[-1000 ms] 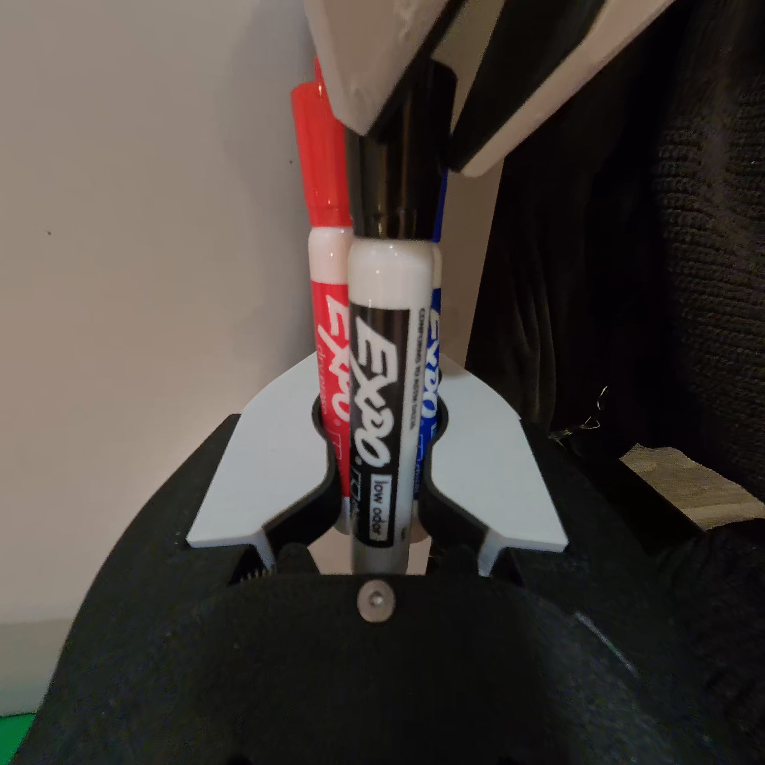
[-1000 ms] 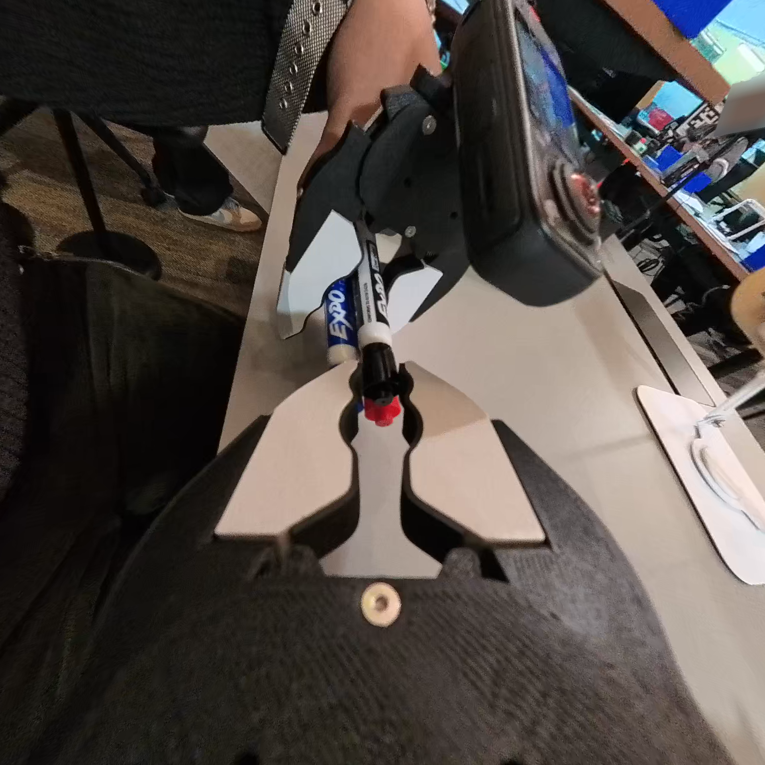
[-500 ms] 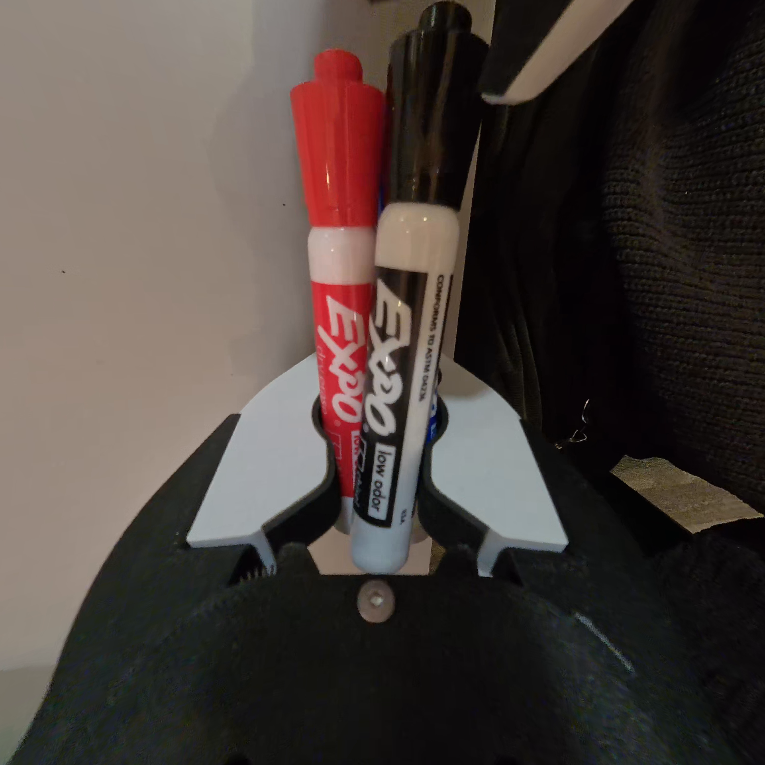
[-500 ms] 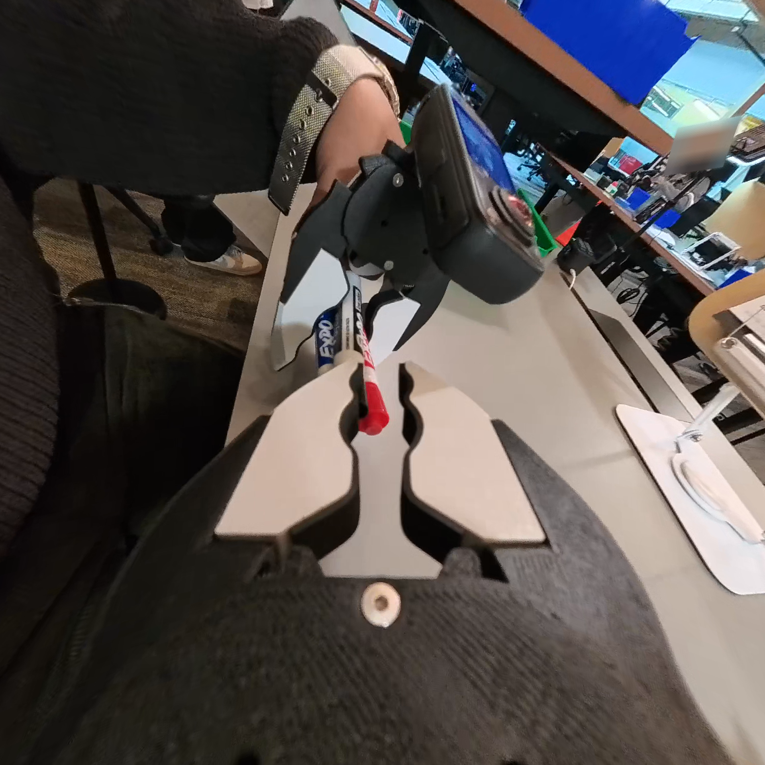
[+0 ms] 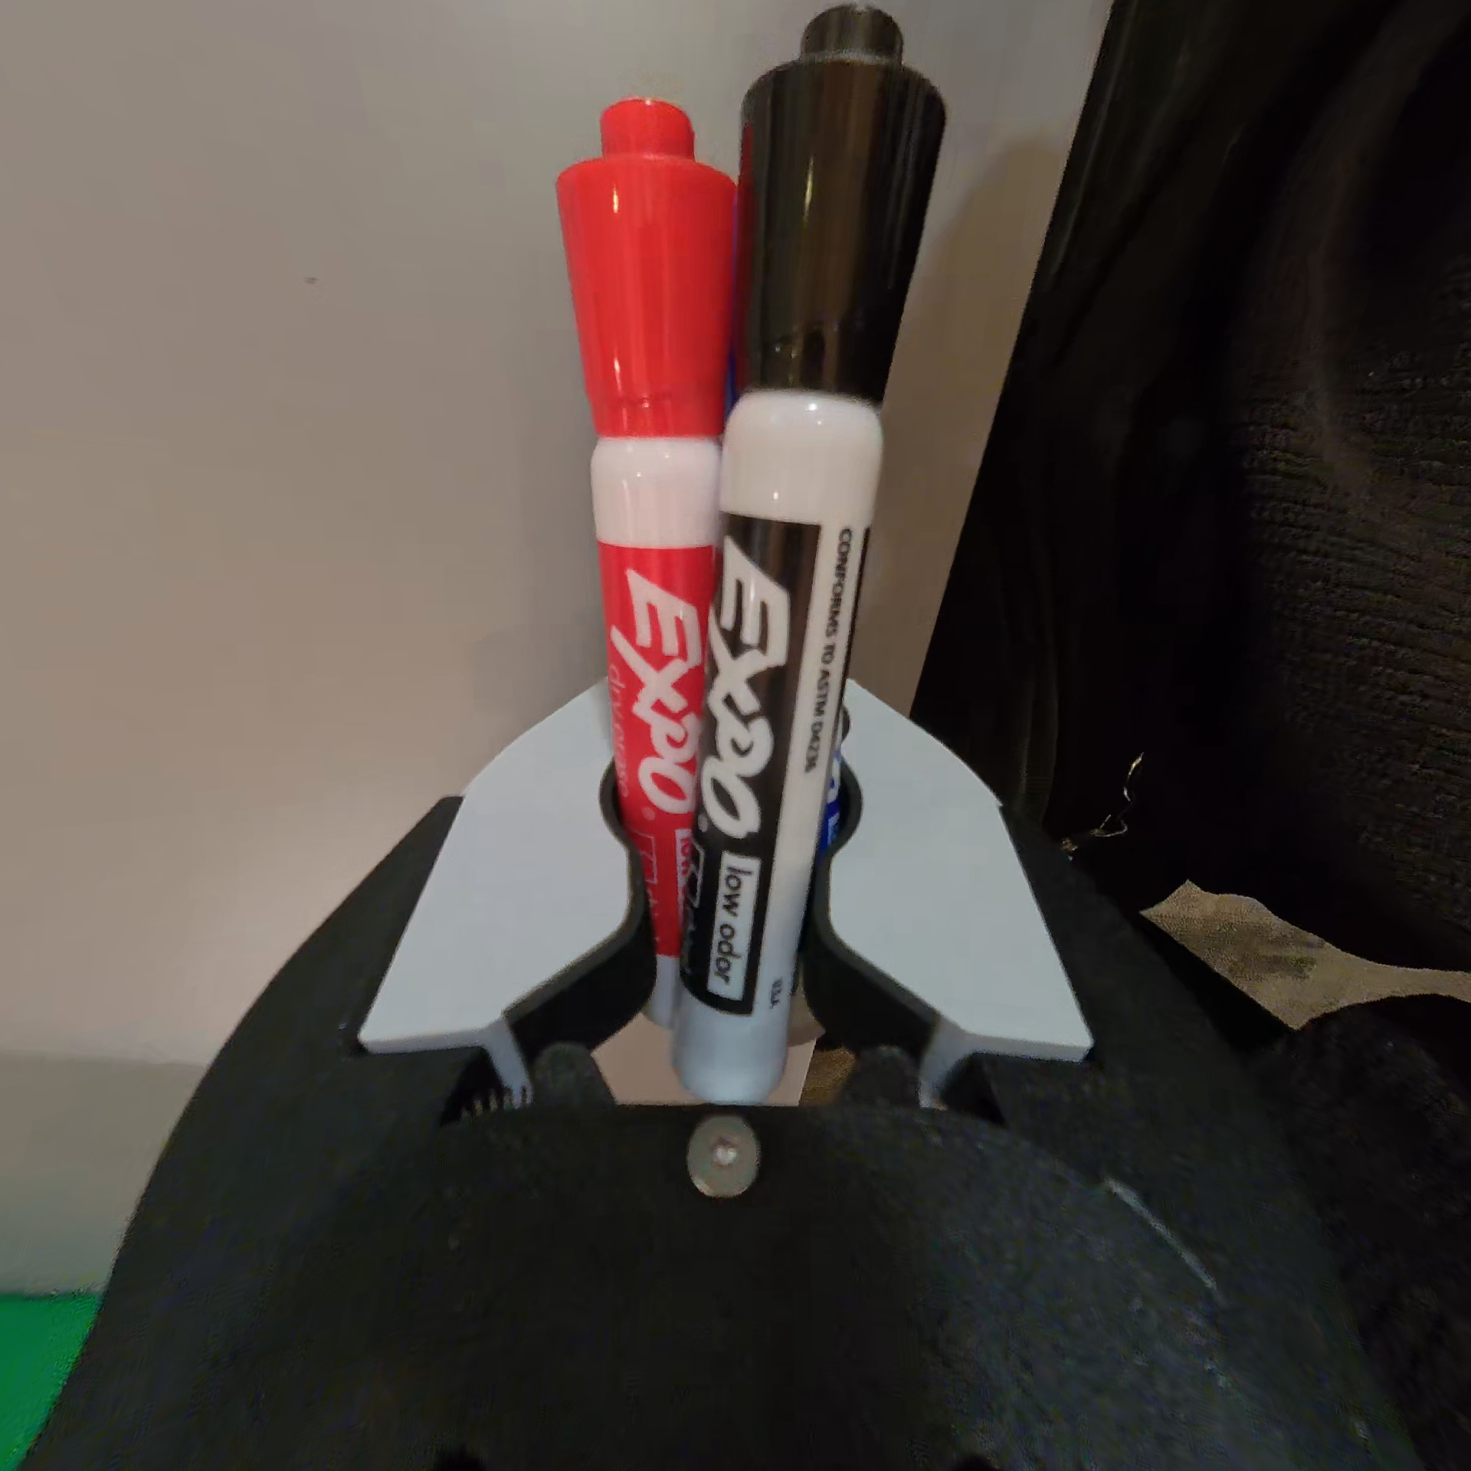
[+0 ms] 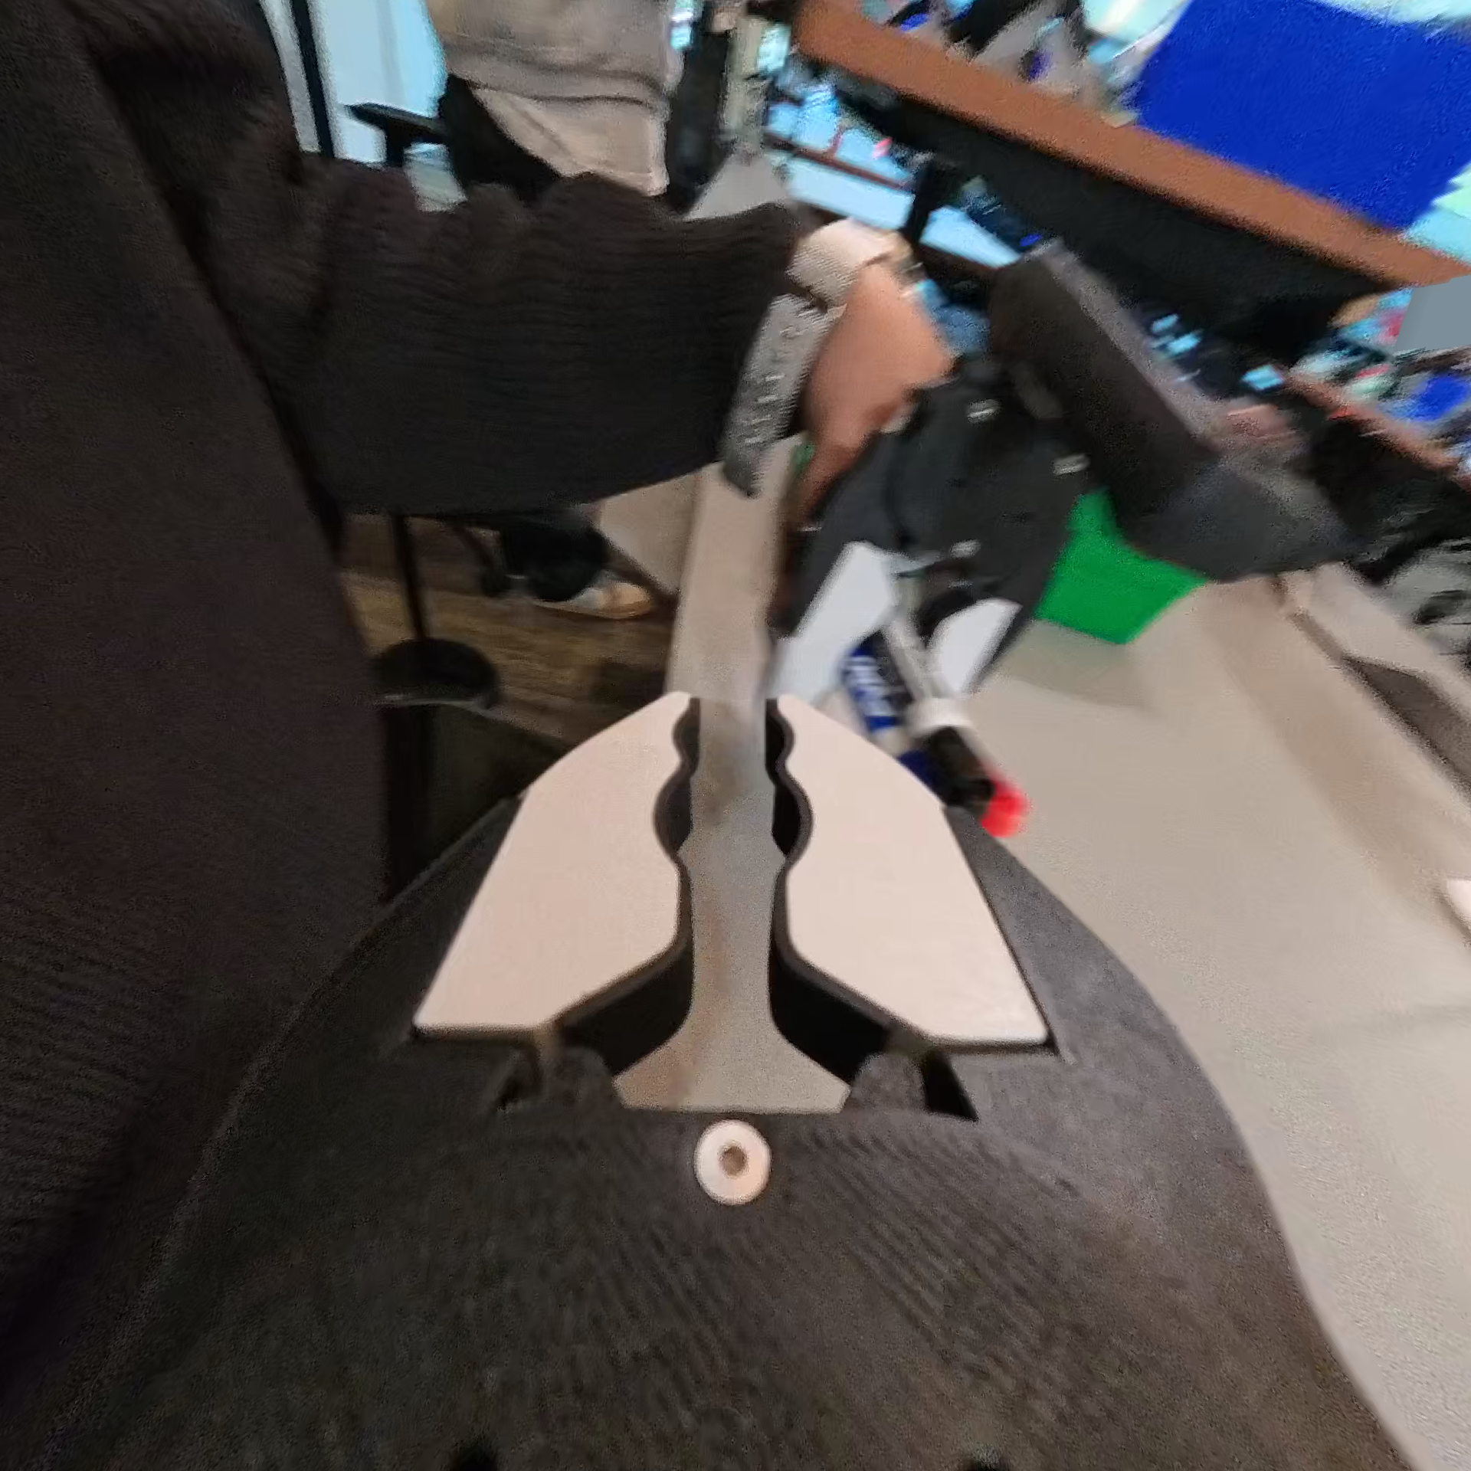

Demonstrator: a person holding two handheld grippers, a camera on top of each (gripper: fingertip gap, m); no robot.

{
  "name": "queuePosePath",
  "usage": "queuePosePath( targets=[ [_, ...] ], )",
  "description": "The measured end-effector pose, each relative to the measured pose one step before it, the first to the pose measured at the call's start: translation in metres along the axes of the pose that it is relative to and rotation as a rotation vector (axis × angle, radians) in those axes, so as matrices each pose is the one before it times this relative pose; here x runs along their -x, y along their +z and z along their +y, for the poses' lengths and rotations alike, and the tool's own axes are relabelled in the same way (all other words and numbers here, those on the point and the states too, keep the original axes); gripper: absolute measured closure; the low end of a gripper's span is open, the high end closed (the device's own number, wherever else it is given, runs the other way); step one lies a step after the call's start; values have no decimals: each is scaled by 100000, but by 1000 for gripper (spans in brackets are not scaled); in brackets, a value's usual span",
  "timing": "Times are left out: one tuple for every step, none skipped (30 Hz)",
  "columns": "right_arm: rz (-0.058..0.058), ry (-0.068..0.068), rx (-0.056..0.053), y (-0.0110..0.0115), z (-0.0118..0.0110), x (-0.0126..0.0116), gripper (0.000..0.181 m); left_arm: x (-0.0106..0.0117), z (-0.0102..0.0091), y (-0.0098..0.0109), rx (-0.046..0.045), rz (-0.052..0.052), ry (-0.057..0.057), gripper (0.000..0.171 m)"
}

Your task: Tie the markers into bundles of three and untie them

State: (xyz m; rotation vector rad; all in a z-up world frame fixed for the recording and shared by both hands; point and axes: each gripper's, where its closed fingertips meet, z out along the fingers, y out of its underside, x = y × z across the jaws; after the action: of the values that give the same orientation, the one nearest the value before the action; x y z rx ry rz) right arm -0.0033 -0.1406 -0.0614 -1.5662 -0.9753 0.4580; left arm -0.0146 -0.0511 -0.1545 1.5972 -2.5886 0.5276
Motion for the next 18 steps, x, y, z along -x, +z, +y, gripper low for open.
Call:
queuePosePath(
  targets=[
    [-6083,2857,2639,897,281,1422,165,239,289,-204,-136,-715,-1187,126],
    [-5613,2919,3808,1022,530,1328,162,193,292,-149,90,-563,-999,126],
    [-5039,2788,5130,1097,781,1216,159,186,248,-110,208,-633,-721,126],
    [-3876,2406,6221,1140,974,975,154,133,192,-72,178,-461,-538,126],
    [-2185,1680,7313,1117,1157,654,150,79,143,-50,151,-213,-427,126],
    [-790,1032,7791,1072,1255,374,146,53,74,-33,66,-117,-223,126],
    [13,366,7402,980,1227,185,144,-1,21,-16,13,-5,2,126],
    [924,-47,6418,859,1115,-8,143,-28,-5,-7,10,151,38,126],
    [1637,-14,4877,716,890,-164,143,-65,-17,21,64,232,35,126],
    [963,474,3071,566,588,-89,144,-67,-23,27,107,132,202,126],
    [-560,916,1593,411,343,121,145,-77,-14,27,161,94,297,126],
    [-1255,1327,458,306,143,216,145,-51,-25,14,175,-8,135,126],
    [-1102,1571,-197,240,3,188,145,-47,-30,8,61,-96,2,126],
    [-519,1317,-203,215,-44,102,146,-102,-33,7,-21,196,155,126],
    [29,571,45,159,-71,46,146,-109,-28,-5,-119,130,299,126],
    [-233,-316,618,142,-33,145,150,-112,-19,4,-136,115,257,126],
    [-49,-1007,1306,152,37,201,158,-97,-1,3,-73,94,159,126],
    [1639,-1411,1125,189,-8,47,158,-91,10,0,-85,50,103,126]
  ],
)
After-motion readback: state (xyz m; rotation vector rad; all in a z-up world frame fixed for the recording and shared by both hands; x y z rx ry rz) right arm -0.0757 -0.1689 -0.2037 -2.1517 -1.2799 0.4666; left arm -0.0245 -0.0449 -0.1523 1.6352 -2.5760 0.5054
